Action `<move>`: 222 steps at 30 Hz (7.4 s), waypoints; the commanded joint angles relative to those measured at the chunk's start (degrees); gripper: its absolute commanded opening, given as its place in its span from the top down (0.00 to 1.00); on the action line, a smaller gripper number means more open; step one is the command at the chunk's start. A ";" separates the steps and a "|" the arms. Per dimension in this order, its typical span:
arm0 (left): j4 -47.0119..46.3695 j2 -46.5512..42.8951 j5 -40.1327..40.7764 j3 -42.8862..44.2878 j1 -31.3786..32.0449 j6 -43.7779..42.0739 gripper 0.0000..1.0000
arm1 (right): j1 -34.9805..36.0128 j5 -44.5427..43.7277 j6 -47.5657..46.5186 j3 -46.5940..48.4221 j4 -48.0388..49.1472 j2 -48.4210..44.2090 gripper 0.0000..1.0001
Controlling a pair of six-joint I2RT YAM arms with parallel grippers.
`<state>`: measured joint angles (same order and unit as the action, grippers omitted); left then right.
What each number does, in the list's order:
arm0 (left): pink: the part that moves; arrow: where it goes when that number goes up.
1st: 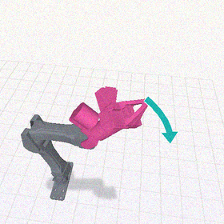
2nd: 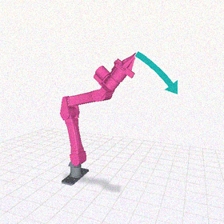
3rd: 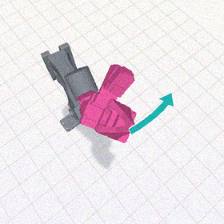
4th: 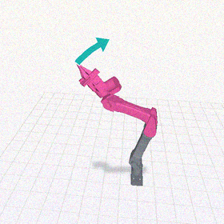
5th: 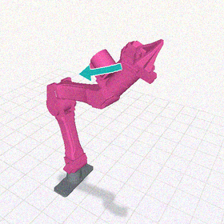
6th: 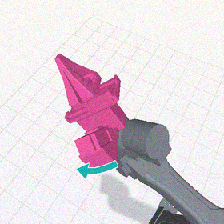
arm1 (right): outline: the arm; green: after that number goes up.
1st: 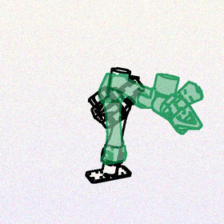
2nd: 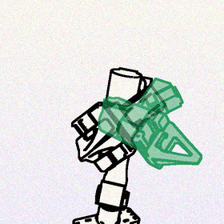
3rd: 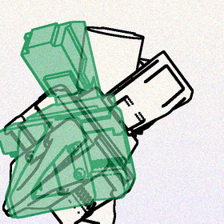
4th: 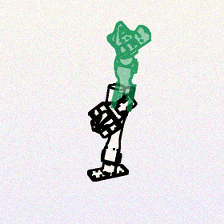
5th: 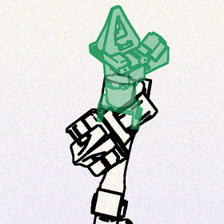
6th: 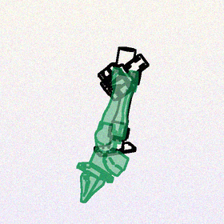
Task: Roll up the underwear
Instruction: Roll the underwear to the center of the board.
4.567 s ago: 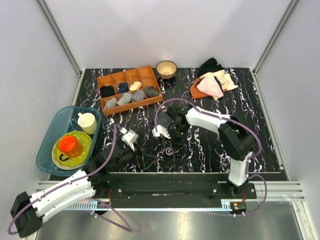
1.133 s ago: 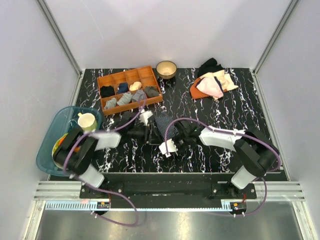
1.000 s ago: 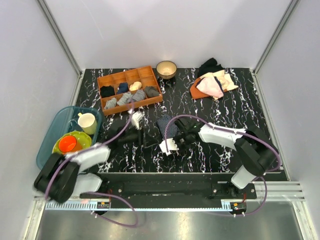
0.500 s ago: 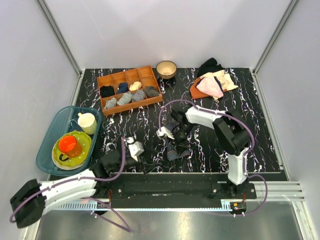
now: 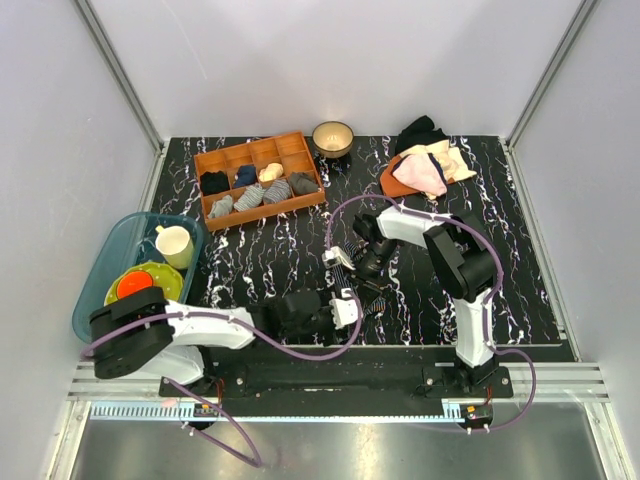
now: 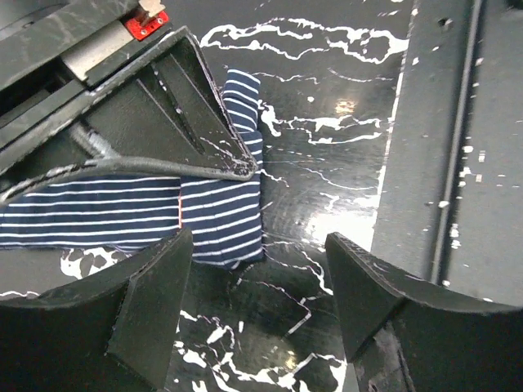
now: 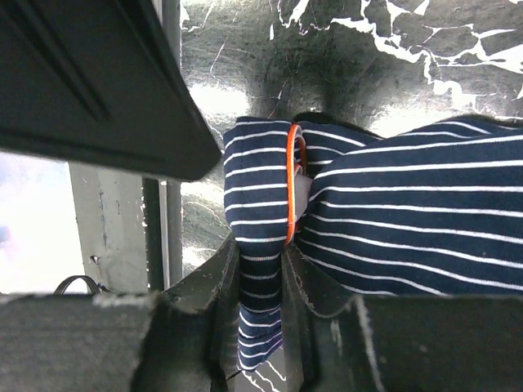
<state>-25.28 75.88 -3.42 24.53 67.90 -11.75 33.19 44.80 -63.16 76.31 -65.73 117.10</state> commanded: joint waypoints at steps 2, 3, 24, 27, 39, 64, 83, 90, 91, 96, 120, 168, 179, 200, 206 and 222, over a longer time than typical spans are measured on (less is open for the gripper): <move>2.51 6.99 4.91 7.62 0.74 -7.50 0.30 | -0.93 0.99 -0.03 1.64 -2.03 1.55 0.73; 3.47 9.09 5.52 8.24 0.83 -7.93 0.31 | -1.28 1.17 -0.12 1.73 -2.20 1.64 0.73; 10.25 19.32 3.71 12.83 0.05 -2.41 1.00 | -7.95 2.75 2.59 2.35 0.59 -3.62 0.51; 9.81 17.64 -2.96 10.89 -2.67 1.63 1.00 | -13.47 2.32 4.44 1.82 3.49 -7.75 0.47; 18.23 26.15 -44.55 17.55 -21.40 15.43 1.00 | -22.12 8.28 -10.29 -14.69 10.80 -37.26 0.37; 40.32 47.79 -54.15 44.11 -28.08 19.64 0.83 | 4.43 -18.87 -23.24 -38.08 41.21 -34.93 0.28; -13.90 -2.72 -28.22 -0.60 -30.64 22.13 0.43 | -0.31 -5.62 -9.53 -23.43 17.24 -27.83 0.76; -4.19 -6.63 -22.78 -0.03 -18.25 -0.96 0.36 | -6.73 1.52 -9.27 -12.08 3.69 -13.40 0.76; -1.64 -5.49 -21.29 1.73 -17.11 -2.56 0.36 | -7.52 1.70 -9.18 -11.28 2.29 -12.17 0.76; 8.92 3.91 -18.55 12.10 -11.83 -11.08 0.35 | -9.28 2.75 -9.09 -7.41 -0.71 -6.54 0.75; 20.43 24.84 -5.89 26.00 -6.29 -17.61 0.58 | -10.25 3.19 -7.60 -7.41 0.08 -6.09 0.63; 43.84 53.95 -53.27 56.07 -29.49 19.81 0.83 | 1.18 -27.39 -13.93 -39.67 45.27 -35.63 0.43; 12.28 16.61 -30.43 28.22 -29.84 18.36 0.45 | -5.50 -13.27 -6.19 -29.48 25.79 -31.67 0.74; 20.70 18.23 -9.85 26.96 -8.75 -14.78 0.32 | -14.20 1.96 -7.86 -8.81 -1.85 -5.48 0.70; 24.92 25.89 -9.76 33.56 -7.61 -16.55 0.40 | -14.64 2.14 -8.04 -8.90 -1.68 -5.30 0.69; 35.02 39.60 -34.10 40.67 -17.01 -2.50 0.92 | -29.05 0.91 -5.31 -14.87 9.04 -26.82 0.37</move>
<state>3.79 109.40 -28.80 64.71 53.47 -18.87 7.57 46.09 -69.23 64.14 -61.95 99.59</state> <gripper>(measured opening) 0.175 0.595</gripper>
